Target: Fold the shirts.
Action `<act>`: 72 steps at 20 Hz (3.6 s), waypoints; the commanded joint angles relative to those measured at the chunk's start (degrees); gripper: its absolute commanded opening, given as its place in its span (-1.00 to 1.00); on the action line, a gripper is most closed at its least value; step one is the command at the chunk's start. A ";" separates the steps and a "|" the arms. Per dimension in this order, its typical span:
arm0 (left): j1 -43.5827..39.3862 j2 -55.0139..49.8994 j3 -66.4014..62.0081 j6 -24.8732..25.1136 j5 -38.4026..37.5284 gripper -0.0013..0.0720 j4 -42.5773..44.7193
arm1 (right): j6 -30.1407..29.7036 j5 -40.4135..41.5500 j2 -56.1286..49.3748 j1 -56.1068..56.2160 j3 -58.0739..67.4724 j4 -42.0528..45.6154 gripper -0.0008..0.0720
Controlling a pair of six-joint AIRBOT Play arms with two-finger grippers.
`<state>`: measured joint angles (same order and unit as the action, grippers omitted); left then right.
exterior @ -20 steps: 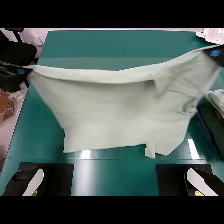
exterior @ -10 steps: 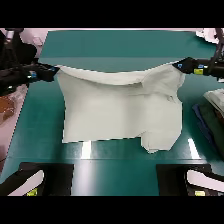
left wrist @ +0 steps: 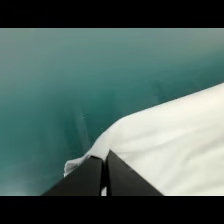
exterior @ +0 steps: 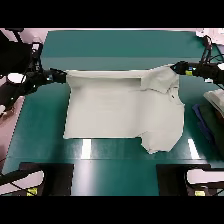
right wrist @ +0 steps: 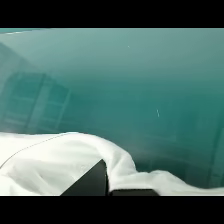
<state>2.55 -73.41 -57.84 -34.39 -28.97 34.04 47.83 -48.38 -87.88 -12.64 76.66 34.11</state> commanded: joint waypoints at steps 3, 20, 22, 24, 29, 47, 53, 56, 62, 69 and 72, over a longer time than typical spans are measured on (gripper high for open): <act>-0.07 -1.40 -0.02 0.39 -2.43 -0.90 0.00 | -0.39 -7.89 -4.57 -0.31 7.98 0.61 -0.92; 0.83 0.26 0.04 -10.69 -27.26 -0.91 17.05 | 0.02 -16.13 6.40 -6.05 -12.74 9.07 -0.92; 0.83 0.26 0.04 -10.84 -27.80 -0.91 17.18 | 0.02 -16.44 7.30 -7.61 -13.62 9.07 -0.91; 0.83 0.26 0.04 -11.23 -27.87 -0.91 17.25 | 0.02 -17.99 7.23 -8.98 -13.64 9.27 -0.92; 0.83 0.20 0.07 -12.13 -32.72 -0.90 20.41 | 0.02 -18.93 6.99 -9.57 -13.64 9.62 -0.92; 0.76 -7.78 0.37 -12.11 -25.73 -0.90 19.32 | 1.18 -24.11 0.07 -10.27 -13.68 14.71 -0.91; 0.76 -8.00 0.37 -12.09 -28.37 -0.90 19.61 | 1.64 -24.30 0.07 -10.27 -13.68 15.43 -0.91; 0.76 -8.00 0.37 -12.09 -28.81 -0.88 19.56 | 1.64 -24.61 0.07 -10.27 -13.66 15.43 -0.91; 2.03 -7.48 0.28 -15.82 -33.38 0.41 19.17 | 2.12 -26.12 2.25 -10.29 -13.62 15.02 0.45; 14.14 6.97 0.31 -16.22 -43.71 0.41 16.52 | 5.07 -27.96 17.18 -10.29 -13.68 15.61 0.47; 15.47 13.55 2.58 -19.32 -50.21 0.41 17.79 | 12.63 -32.20 22.99 -10.32 -14.47 15.65 0.47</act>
<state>15.79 -65.95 -56.77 -51.31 -72.62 51.00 54.30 -77.21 -70.24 -22.94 62.76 49.63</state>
